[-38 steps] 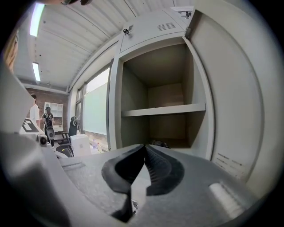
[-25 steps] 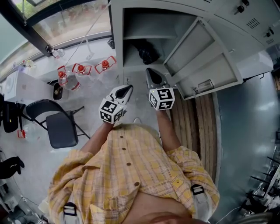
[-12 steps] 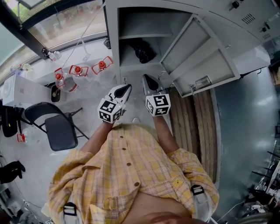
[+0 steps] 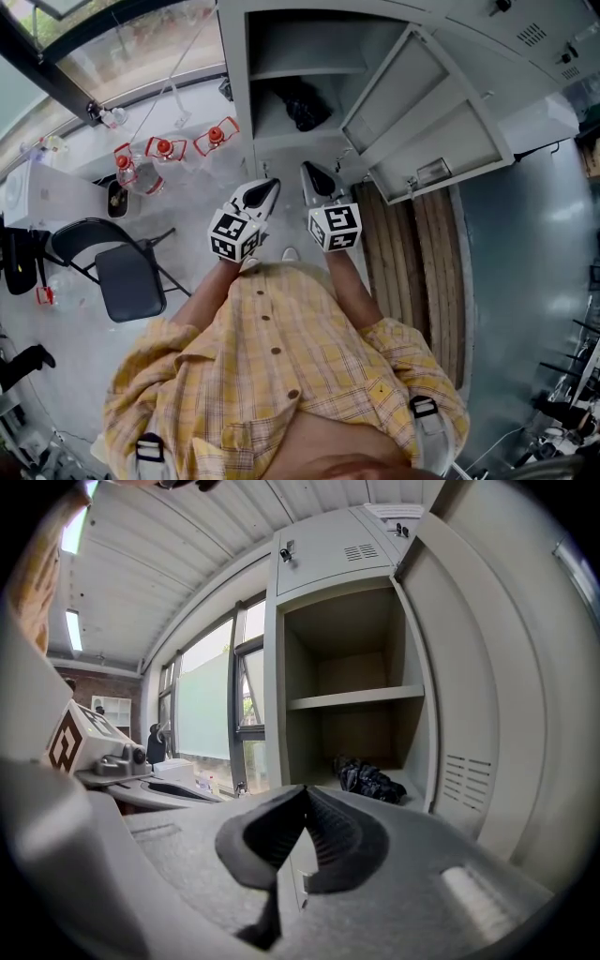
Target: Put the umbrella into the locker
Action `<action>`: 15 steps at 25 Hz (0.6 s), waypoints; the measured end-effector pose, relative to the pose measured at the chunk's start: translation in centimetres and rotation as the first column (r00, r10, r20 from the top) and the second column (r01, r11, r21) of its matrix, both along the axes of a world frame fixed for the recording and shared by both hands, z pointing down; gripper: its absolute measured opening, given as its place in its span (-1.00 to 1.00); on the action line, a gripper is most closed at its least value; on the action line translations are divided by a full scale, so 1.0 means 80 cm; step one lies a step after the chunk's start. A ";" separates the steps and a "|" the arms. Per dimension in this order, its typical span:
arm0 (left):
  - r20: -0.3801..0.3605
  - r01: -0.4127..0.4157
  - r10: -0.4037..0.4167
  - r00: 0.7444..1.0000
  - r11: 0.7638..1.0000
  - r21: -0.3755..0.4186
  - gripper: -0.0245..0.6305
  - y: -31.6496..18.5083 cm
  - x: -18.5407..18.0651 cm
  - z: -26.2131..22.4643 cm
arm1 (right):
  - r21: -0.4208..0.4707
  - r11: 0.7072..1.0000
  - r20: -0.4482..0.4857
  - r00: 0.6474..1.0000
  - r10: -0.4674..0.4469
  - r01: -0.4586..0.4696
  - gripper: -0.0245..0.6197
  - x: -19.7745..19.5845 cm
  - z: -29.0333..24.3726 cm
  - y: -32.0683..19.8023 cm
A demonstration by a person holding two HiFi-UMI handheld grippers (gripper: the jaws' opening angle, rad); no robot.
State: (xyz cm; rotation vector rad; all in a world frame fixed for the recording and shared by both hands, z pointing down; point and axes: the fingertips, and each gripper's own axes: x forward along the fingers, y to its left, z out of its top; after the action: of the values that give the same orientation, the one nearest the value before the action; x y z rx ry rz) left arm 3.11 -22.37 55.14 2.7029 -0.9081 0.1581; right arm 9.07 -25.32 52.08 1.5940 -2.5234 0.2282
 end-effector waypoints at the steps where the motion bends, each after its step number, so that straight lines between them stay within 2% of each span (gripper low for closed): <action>1: 0.001 0.000 0.000 1.000 1.000 0.000 -0.91 0.000 0.000 0.000 | 0.000 1.000 -0.001 1.000 -0.002 0.002 -0.93 -0.001 0.001 0.001; 15: 0.003 0.001 -0.001 1.000 1.000 -0.001 -0.91 0.001 -0.002 0.002 | -0.020 0.999 -0.015 0.999 -0.035 0.035 -0.93 -0.015 0.012 0.017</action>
State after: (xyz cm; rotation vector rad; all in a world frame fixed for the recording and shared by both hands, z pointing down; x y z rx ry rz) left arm 2.99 -22.28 55.26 2.7021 -0.9100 0.1627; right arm 7.87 -24.00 53.07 1.5375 -2.5274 0.2346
